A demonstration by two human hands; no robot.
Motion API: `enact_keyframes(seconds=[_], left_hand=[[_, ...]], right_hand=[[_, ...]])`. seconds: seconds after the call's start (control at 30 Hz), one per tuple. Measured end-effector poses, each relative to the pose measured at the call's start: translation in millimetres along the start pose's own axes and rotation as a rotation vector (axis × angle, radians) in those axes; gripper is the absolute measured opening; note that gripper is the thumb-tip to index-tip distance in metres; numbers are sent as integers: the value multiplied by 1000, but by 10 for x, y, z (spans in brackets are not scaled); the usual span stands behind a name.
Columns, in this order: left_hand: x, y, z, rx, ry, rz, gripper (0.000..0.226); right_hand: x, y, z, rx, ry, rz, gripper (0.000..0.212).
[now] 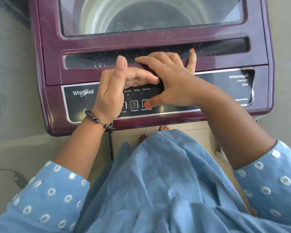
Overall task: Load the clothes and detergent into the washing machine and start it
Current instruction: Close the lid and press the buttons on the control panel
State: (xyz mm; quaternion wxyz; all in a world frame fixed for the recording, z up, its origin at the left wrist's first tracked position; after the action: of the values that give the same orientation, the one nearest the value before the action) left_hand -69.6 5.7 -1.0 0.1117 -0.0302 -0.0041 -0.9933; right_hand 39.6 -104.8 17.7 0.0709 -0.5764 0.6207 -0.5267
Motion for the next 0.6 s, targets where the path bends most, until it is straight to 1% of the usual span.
enact_keyframes(seconds=[0.27,0.4,0.6], left_hand=[[38,-3,-18,1,31,48,70],[44,-28,-47,5,43,47,71],[47,-81,-79,10,40,50,71]], right_hand=[[-29,-3,-92,-56,67,22,98],[-62,3,-122,-72,83,26,98],[-87,39,-135,-30,52,40,98]])
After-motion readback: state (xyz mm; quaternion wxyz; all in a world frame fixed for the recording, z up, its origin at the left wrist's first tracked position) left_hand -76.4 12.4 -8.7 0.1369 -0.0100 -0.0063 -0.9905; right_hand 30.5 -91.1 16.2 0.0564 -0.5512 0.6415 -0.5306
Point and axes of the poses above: each hand's wrist, its own x-axis away from the middle knuckle, its own y-axis out of the palm, z = x × y, the point moved 2 cm from there along -x, towards the middle knuckle, and after that the axes turned 6 degrees about -z, right-handed, at the moved point
